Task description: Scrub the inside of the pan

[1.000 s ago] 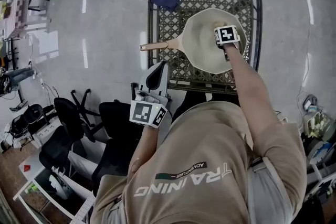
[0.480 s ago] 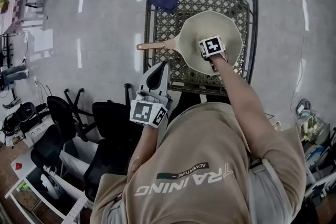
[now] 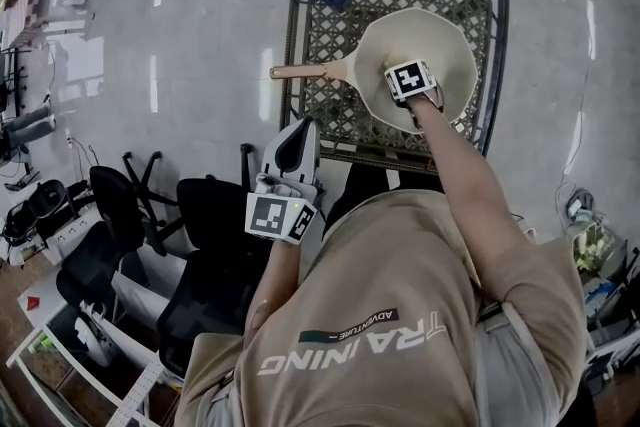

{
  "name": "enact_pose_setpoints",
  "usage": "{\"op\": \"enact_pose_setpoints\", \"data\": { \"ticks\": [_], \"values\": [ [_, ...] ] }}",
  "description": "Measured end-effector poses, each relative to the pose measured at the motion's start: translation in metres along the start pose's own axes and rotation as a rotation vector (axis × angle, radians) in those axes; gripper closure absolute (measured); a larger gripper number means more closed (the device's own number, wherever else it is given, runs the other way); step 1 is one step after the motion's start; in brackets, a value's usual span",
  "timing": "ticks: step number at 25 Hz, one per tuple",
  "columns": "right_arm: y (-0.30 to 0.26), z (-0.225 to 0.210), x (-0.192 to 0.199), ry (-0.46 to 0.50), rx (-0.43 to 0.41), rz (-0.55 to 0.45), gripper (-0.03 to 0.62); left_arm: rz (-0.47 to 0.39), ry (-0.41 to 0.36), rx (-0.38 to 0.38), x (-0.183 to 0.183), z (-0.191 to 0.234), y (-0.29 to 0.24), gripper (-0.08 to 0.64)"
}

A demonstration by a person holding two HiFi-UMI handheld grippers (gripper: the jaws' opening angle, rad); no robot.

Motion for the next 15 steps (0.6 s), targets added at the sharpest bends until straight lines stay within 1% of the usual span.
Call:
{"op": "enact_pose_setpoints", "data": {
  "ticks": [1,3,5,7,9,11,12,13,15],
  "values": [
    [0.002,-0.01,0.001,0.002,0.024,0.0,0.486,-0.003,0.002,0.006,0.0,-0.001,-0.001,0.541],
    [0.008,-0.047,0.005,0.003,0.147,0.013,0.486,-0.01,0.003,0.022,-0.002,-0.004,-0.005,0.541],
    [0.013,-0.077,0.011,-0.027,0.233,0.028,0.486,-0.017,0.003,0.035,-0.004,-0.006,-0.008,0.541],
    [0.015,-0.092,0.015,-0.056,0.272,0.034,0.486,-0.016,0.004,0.044,-0.003,-0.006,-0.008,0.541],
    [0.013,-0.101,0.016,-0.047,0.308,0.033,0.486,-0.005,0.007,0.052,0.001,-0.004,-0.006,0.541],
    [0.016,-0.11,0.016,-0.039,0.362,0.045,0.488,0.0,0.01,0.053,0.004,-0.002,-0.004,0.541],
    [0.019,-0.112,0.016,-0.052,0.376,0.045,0.488,-0.003,0.012,0.052,0.004,0.0,-0.002,0.541],
    [0.022,-0.11,0.015,-0.072,0.369,0.04,0.488,-0.008,0.013,0.05,0.003,0.001,-0.001,0.541],
    [0.028,-0.096,0.016,-0.092,0.315,0.049,0.488,-0.018,0.014,0.049,0.001,0.003,0.0,0.541]
  ]
}}
Point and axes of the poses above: the fingertips, and each gripper's own axes: y backward along the fingers, z to its left, x out of its underside, the point moved 1 cm from there along y, backward along the fingers, and after that the axes turned 7 degrees about x, right-handed, at the moved point
